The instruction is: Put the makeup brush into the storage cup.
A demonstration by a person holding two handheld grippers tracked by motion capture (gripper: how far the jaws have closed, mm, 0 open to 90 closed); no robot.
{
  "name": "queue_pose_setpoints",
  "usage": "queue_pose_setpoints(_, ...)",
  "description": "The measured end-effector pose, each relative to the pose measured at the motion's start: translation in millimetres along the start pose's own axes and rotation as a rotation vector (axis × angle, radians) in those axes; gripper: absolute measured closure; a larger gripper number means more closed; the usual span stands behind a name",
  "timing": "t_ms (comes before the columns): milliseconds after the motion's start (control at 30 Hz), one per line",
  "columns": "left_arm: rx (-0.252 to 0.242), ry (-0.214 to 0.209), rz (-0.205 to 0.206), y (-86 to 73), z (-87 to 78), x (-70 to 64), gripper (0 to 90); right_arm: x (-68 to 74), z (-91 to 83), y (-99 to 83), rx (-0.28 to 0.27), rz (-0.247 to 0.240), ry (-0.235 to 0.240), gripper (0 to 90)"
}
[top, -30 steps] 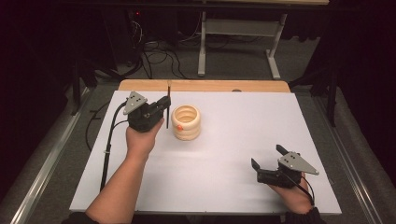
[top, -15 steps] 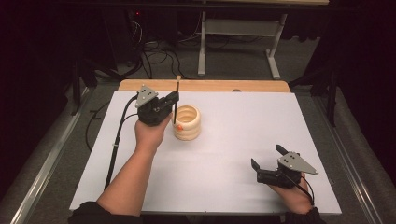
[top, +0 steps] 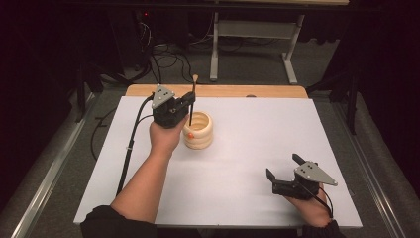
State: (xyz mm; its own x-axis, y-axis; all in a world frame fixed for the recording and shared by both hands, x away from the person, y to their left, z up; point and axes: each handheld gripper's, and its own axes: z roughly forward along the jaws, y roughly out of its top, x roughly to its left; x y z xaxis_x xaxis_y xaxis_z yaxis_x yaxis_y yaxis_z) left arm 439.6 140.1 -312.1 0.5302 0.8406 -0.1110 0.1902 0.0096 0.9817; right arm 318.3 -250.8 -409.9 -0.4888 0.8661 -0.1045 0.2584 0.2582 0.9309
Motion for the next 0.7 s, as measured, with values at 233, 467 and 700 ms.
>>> queue_pose_setpoints(233, 0.006, 0.002, 0.009, 1.6, 6.6, -0.7, 83.8, 0.3, 0.3, -0.2, 0.002, 0.002, 0.003, 1.3)
queue_pose_setpoints(467, 0.001, 0.000, 0.011, 3.1, 8.9, -3.0, 83.8, -0.3, 0.5, -0.4, 0.000, 0.001, 0.005, 1.3)
queue_pose_setpoints(700, 0.003, 0.004, 0.018, 2.2, 10.0, -2.2, 83.8, -0.4, -0.1, 0.0, -0.004, 0.001, 0.007, 1.3)
